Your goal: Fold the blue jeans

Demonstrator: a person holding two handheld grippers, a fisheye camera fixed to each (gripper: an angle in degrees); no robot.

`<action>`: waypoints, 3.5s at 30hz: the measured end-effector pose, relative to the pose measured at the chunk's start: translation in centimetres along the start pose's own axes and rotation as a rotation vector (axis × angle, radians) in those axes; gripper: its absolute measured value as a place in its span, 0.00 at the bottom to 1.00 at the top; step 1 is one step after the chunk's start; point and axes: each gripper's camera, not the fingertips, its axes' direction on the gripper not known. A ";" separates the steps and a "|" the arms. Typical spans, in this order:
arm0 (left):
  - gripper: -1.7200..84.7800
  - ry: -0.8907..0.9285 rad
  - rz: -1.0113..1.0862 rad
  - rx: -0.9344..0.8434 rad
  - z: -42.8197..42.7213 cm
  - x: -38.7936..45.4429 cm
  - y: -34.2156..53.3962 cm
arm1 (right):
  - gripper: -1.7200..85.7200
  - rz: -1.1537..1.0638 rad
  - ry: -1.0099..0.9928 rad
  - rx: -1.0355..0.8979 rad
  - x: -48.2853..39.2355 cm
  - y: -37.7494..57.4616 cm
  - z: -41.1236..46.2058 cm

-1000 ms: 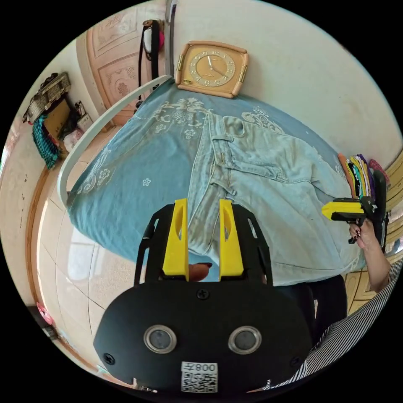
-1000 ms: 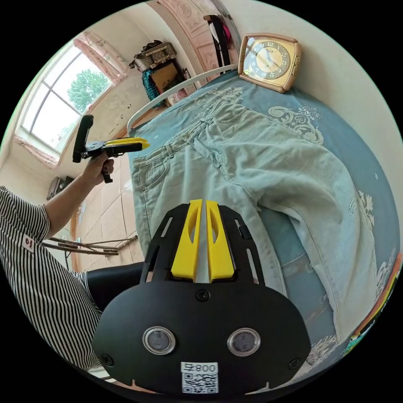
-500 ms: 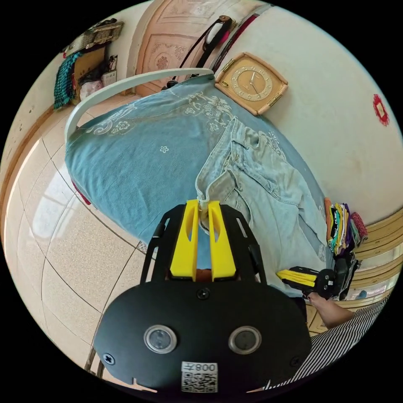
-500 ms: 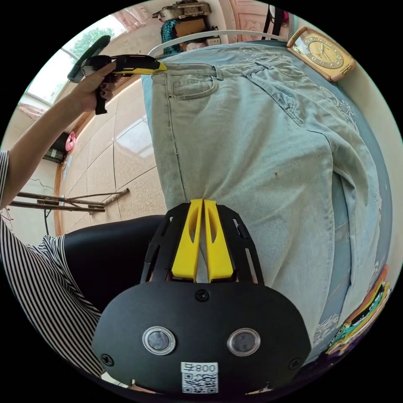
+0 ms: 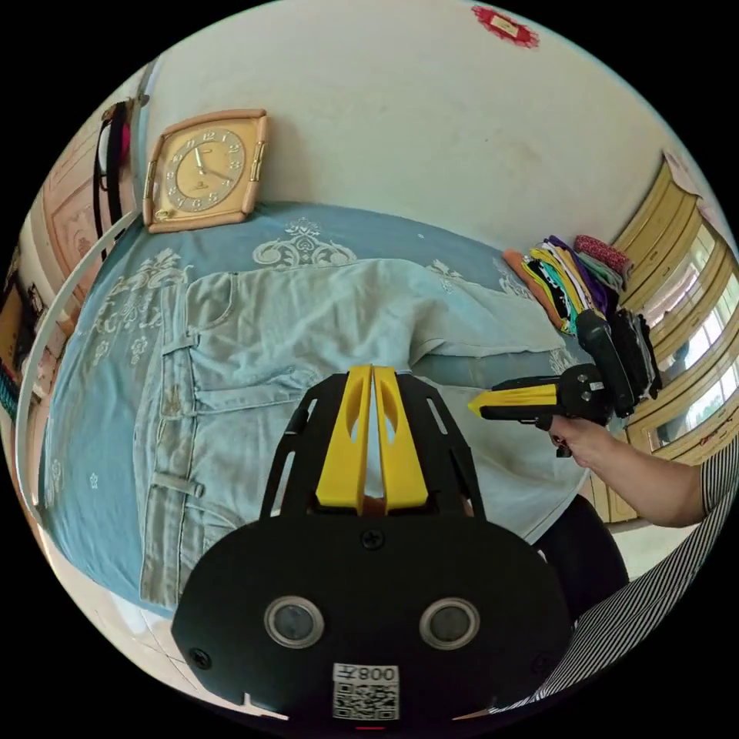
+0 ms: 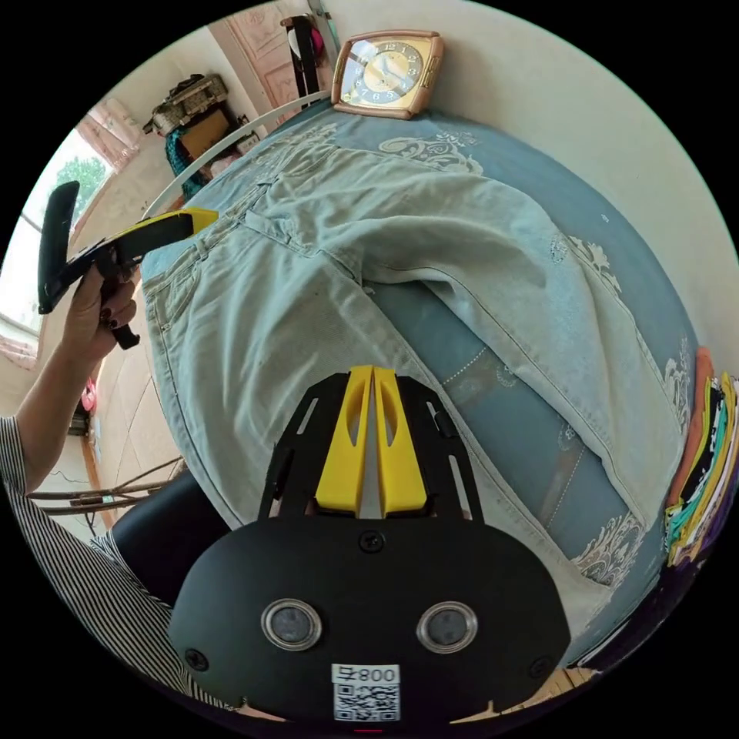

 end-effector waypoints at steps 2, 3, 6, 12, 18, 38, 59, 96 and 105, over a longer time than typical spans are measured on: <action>0.03 -0.044 0.071 -0.155 5.2 2.1 -2.7 | 0.02 -0.009 0.003 0.015 0.6 1.2 0.7; 0.03 -0.074 0.077 -0.211 6.5 2.4 -3.0 | 0.02 -0.011 0.006 0.023 0.9 2.1 0.6; 0.02 -0.090 0.087 -0.269 9.2 3.0 -3.2 | 0.02 -0.015 -0.023 0.022 2.5 3.4 -0.3; 0.02 -0.077 0.080 -0.161 9.0 6.1 -5.1 | 0.02 0.108 -0.142 0.241 9.1 2.7 -3.5; 0.02 -0.097 0.088 -0.247 13.7 7.7 -6.4 | 0.02 0.154 -0.177 0.128 13.7 0.3 -0.8; 0.09 0.066 0.165 -0.331 14.0 19.8 -3.9 | 0.02 0.325 0.047 -0.013 18.4 26.2 -9.4; 0.11 -0.322 0.506 -0.407 29.7 29.6 -16.9 | 0.07 0.075 0.376 -0.026 26.2 19.5 -9.4; 0.04 -0.127 0.398 -0.374 30.6 28.4 -19.1 | 0.04 -0.341 0.520 -0.206 34.4 21.9 -8.9; 0.06 -0.111 0.464 -0.441 30.9 27.2 -19.0 | 0.02 -0.266 0.510 -0.278 39.0 23.8 -9.0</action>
